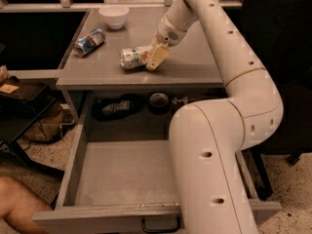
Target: Place 7up can into top drawer
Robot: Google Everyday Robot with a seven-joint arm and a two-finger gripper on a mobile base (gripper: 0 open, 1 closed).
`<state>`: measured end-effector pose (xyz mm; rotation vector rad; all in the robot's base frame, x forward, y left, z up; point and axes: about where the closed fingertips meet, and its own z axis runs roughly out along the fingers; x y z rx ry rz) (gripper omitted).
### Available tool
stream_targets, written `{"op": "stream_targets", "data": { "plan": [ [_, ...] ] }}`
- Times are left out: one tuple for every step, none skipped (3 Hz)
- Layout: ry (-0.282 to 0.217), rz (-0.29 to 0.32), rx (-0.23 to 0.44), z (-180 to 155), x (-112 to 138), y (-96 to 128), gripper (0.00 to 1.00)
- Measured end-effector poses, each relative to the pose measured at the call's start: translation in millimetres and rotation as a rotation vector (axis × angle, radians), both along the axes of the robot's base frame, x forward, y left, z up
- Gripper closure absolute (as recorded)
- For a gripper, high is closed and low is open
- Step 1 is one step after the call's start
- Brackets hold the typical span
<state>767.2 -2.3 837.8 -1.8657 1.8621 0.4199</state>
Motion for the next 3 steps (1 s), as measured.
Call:
{"op": "stream_targets", "data": {
  "plan": [
    [0.0, 0.0, 0.0, 0.0, 0.0, 0.0, 0.88],
    [-0.026, -0.01, 0.008, 9.4, 2.1, 1.9, 1.0],
    [-0.043, -0.011, 0.01, 26.9, -7.3, 2.2, 1.0]
  ]
}}
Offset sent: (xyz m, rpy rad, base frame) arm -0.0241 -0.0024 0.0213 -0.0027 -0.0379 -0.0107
